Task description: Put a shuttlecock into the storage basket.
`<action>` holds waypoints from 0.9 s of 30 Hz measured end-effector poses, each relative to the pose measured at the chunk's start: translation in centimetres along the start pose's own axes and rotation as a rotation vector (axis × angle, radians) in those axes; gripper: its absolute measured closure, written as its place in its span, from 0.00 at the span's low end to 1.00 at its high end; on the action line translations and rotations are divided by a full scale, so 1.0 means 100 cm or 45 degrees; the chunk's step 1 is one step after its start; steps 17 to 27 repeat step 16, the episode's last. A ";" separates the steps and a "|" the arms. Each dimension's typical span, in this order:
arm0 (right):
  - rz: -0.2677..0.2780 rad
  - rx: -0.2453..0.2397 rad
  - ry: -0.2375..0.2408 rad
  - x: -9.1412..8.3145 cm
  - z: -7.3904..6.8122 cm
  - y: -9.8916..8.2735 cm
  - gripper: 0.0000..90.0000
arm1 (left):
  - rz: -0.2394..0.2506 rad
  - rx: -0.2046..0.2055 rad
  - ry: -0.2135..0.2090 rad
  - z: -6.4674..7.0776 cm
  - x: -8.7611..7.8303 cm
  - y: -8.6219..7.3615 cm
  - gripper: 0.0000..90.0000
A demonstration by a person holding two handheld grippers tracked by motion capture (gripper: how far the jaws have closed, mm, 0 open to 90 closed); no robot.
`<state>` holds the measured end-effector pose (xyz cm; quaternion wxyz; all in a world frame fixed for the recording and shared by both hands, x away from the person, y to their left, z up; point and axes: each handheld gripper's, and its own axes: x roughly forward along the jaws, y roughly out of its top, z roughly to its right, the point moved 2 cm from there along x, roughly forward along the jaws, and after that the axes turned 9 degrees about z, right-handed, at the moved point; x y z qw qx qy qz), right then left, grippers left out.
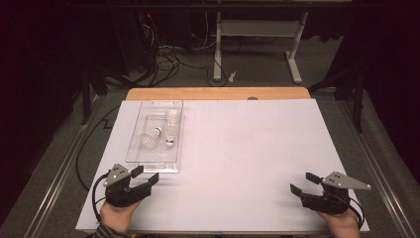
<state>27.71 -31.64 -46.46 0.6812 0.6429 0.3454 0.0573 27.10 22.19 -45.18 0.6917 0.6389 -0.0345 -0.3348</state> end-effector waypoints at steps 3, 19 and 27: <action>0.006 0.004 -0.007 -0.001 0.002 0.000 0.29 | -0.004 0.012 -0.005 0.000 0.000 0.000 0.40; 0.002 0.000 -0.007 0.000 0.001 0.000 0.29 | -0.014 0.010 -0.026 0.002 0.000 -0.001 0.39; 0.002 0.000 -0.007 0.000 0.001 0.000 0.29 | -0.014 0.010 -0.026 0.002 0.000 -0.001 0.39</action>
